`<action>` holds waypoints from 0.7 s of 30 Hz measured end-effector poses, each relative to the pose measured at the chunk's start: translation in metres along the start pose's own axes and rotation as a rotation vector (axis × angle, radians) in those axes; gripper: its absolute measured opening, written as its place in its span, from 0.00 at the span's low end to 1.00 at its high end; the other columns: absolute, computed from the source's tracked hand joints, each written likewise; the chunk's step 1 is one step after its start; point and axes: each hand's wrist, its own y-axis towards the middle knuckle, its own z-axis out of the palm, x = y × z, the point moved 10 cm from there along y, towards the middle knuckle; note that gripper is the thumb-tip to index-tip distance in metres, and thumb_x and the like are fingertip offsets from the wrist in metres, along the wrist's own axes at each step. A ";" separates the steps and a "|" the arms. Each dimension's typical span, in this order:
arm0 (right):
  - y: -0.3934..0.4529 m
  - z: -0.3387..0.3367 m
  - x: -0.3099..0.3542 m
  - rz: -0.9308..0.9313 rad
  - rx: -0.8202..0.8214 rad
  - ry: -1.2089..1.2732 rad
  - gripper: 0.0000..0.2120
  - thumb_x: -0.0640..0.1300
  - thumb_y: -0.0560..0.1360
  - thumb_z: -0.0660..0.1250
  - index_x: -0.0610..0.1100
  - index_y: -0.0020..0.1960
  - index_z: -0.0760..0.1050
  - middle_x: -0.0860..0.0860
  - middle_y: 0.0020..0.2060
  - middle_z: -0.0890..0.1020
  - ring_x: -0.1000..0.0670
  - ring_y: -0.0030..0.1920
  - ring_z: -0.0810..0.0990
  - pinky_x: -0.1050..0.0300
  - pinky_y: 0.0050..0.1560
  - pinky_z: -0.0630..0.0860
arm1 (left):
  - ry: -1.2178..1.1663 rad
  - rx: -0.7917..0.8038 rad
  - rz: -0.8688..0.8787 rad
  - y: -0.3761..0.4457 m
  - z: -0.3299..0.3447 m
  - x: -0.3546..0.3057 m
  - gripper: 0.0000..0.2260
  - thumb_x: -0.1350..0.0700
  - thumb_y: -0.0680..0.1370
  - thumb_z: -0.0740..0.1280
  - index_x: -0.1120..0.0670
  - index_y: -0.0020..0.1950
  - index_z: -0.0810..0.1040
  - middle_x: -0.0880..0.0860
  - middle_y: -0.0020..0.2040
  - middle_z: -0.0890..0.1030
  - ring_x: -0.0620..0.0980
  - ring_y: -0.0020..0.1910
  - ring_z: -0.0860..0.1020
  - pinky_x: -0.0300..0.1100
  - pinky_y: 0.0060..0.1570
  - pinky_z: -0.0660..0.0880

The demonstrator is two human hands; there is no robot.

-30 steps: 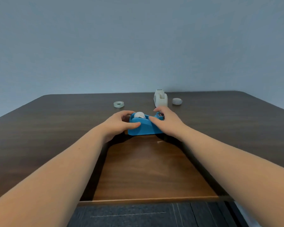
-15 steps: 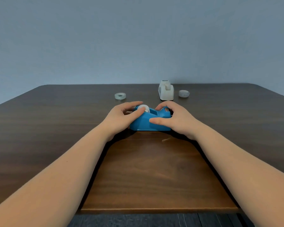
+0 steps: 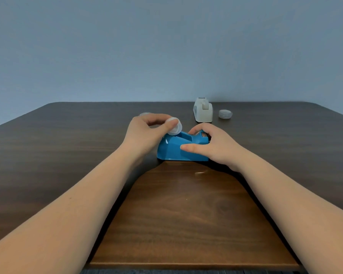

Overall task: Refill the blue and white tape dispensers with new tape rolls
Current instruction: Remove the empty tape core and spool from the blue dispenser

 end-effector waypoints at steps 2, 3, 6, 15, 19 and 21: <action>-0.001 -0.005 0.013 -0.070 -0.059 -0.082 0.23 0.59 0.66 0.73 0.54 0.58 0.74 0.61 0.49 0.74 0.58 0.51 0.73 0.64 0.50 0.69 | -0.070 -0.029 0.011 -0.002 -0.003 -0.006 0.04 0.53 0.72 0.72 0.50 0.45 0.85 0.46 0.45 0.85 0.39 0.45 0.82 0.31 0.40 0.76; -0.003 -0.012 0.022 -0.123 -0.139 -0.110 0.23 0.59 0.66 0.73 0.54 0.58 0.74 0.60 0.49 0.75 0.58 0.52 0.72 0.66 0.50 0.69 | -0.093 -0.035 0.017 -0.003 -0.004 -0.009 0.04 0.52 0.72 0.73 0.50 0.44 0.85 0.46 0.44 0.85 0.38 0.43 0.82 0.31 0.39 0.76; -0.017 -0.038 0.045 -0.204 -0.406 -0.011 0.18 0.58 0.66 0.73 0.56 0.52 0.73 0.55 0.43 0.78 0.56 0.47 0.74 0.68 0.44 0.68 | -0.078 -0.036 0.026 -0.006 -0.001 -0.012 0.06 0.51 0.70 0.74 0.50 0.45 0.85 0.47 0.43 0.86 0.41 0.43 0.82 0.35 0.38 0.76; -0.028 -0.028 0.067 -0.282 -0.381 -0.016 0.13 0.54 0.71 0.70 0.52 0.54 0.80 0.61 0.42 0.81 0.59 0.47 0.80 0.60 0.49 0.77 | -0.127 -0.027 0.053 -0.010 0.003 -0.021 0.04 0.53 0.68 0.75 0.50 0.41 0.85 0.50 0.41 0.87 0.46 0.44 0.84 0.41 0.46 0.80; -0.030 -0.028 0.068 -0.313 -0.424 -0.031 0.18 0.52 0.73 0.68 0.50 0.62 0.77 0.57 0.52 0.83 0.59 0.51 0.79 0.65 0.51 0.75 | -0.212 0.000 0.025 -0.009 0.004 -0.020 0.08 0.55 0.72 0.73 0.57 0.49 0.85 0.53 0.45 0.86 0.47 0.45 0.84 0.37 0.46 0.79; -0.032 -0.028 0.072 -0.347 -0.439 -0.066 0.19 0.52 0.74 0.67 0.50 0.64 0.75 0.55 0.52 0.84 0.58 0.50 0.79 0.64 0.50 0.76 | -0.233 0.011 0.006 -0.008 0.004 -0.019 0.10 0.56 0.72 0.73 0.59 0.50 0.84 0.56 0.46 0.86 0.50 0.47 0.84 0.39 0.48 0.79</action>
